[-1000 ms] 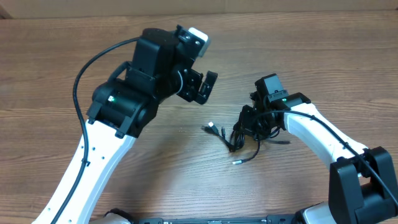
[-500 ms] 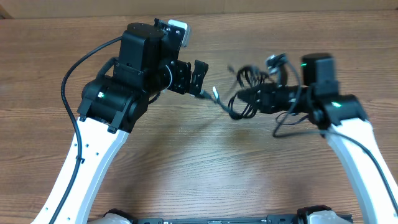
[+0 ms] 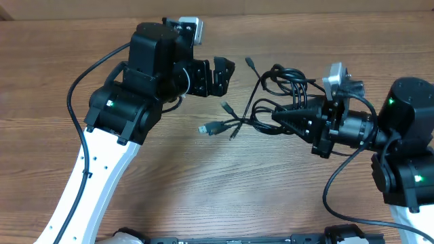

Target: Untangle cables

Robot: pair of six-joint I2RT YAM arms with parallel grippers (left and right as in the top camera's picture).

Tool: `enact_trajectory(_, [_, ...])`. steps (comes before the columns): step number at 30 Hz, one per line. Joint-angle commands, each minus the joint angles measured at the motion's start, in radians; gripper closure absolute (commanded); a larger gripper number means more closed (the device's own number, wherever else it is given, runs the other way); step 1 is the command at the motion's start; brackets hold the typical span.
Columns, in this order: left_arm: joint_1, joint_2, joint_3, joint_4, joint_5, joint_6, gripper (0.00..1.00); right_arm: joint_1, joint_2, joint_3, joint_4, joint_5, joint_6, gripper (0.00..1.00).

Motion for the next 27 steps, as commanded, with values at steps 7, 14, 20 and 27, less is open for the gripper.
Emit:
enact_trajectory(7, [0.003,0.005,0.016,0.098,0.356,0.213,0.18,-0.003,-0.003,0.013,-0.075,-0.119,-0.156,0.96])
enact_trajectory(14, [0.021,0.005,0.016,0.096,0.559,0.399,0.33,-0.003,-0.003,0.013,-0.075,-0.137,-0.156,0.95])
enact_trajectory(20, [0.067,0.005,0.016,0.092,0.764,0.533,0.55,-0.003,-0.003,0.013,-0.076,-0.136,-0.156,0.92])
enact_trajectory(27, [0.158,0.006,0.016,0.062,0.945,0.596,0.37,-0.003,-0.003,0.013,-0.073,-0.152,-0.155,0.92])
